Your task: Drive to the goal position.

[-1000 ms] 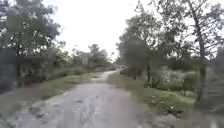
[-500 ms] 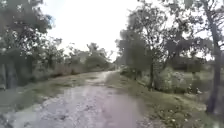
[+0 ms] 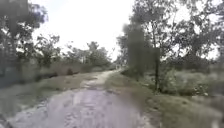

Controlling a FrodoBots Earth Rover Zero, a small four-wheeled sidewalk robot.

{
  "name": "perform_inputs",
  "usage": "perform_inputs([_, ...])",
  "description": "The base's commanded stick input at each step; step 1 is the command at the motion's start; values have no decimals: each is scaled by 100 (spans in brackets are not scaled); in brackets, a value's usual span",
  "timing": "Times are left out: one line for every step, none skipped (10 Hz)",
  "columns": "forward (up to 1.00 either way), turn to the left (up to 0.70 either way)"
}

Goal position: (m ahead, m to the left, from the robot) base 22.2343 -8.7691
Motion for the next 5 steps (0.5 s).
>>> perform_inputs([100, 25])
perform_inputs([100, 27])
perform_inputs([100, 27])
perform_inputs([100, 27])
perform_inputs([100, 13])
